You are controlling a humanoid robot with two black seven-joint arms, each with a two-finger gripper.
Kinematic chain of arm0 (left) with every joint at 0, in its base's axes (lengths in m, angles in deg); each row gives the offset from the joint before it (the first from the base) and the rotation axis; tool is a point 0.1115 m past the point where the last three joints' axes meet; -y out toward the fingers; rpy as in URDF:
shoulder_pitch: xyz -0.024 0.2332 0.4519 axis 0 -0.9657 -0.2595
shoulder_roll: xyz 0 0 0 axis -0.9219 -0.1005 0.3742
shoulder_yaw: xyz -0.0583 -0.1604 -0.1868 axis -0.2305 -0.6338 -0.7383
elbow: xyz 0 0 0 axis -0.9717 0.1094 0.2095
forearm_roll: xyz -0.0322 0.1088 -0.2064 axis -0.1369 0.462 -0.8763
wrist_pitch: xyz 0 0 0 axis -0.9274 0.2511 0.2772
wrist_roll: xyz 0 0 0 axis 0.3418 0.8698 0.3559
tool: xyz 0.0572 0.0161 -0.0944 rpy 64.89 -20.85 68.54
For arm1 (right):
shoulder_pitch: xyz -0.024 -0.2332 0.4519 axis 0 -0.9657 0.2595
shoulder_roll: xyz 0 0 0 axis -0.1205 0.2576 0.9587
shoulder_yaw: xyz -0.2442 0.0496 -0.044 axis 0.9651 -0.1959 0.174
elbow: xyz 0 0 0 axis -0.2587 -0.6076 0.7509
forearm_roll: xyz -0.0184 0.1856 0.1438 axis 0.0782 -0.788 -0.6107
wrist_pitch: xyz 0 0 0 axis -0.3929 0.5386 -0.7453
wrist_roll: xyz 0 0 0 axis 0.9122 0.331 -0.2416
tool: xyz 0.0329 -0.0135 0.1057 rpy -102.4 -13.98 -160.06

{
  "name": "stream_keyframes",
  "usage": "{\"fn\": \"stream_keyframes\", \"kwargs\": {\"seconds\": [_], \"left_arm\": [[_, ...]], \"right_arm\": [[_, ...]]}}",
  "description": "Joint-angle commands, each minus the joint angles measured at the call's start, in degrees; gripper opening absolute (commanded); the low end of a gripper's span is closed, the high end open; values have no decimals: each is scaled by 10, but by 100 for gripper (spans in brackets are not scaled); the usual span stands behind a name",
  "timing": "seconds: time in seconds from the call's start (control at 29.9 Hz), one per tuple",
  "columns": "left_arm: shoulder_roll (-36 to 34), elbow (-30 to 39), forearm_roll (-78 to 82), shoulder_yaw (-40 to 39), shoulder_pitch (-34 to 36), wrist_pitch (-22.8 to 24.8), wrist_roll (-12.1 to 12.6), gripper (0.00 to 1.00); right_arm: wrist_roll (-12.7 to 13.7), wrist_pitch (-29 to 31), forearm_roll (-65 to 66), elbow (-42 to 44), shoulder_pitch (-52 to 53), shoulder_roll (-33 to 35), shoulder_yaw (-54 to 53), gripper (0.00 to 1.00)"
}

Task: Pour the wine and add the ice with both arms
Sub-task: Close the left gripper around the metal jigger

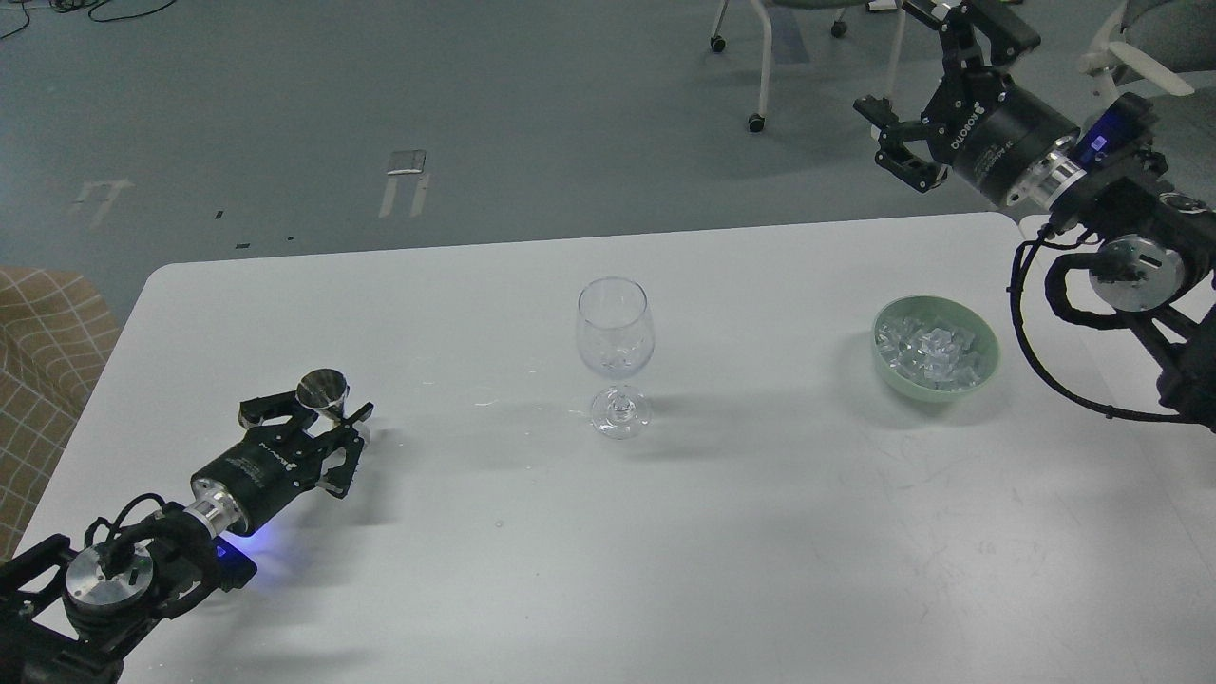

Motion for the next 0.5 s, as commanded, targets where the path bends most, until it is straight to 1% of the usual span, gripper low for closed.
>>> {"fn": "stream_keyframes", "kwargs": {"seconds": [0.0, 0.27, 0.3, 0.37, 0.4, 0.47], "left_arm": [[1, 0, 0, -1, 0, 0, 0, 26], [1, -1, 0, 1, 0, 0, 2, 22], [1, -3, 0, 1, 0, 0, 4, 19], [1, -5, 0, 2, 0, 0, 5, 19], [1, -6, 0, 2, 0, 0, 6, 16], [1, -6, 0, 1, 1, 0, 7, 15]], "right_arm": [[0, 0, 0, 0, 0, 0, 0, 100], [0, 0, 0, 0, -1, 0, 1, 100], [0, 0, 0, 0, -1, 0, 1, 100], [0, 0, 0, 0, -1, 0, 1, 100], [0, 0, 0, 0, -1, 0, 1, 100], [0, 0, 0, 0, -1, 0, 1, 100]]}}
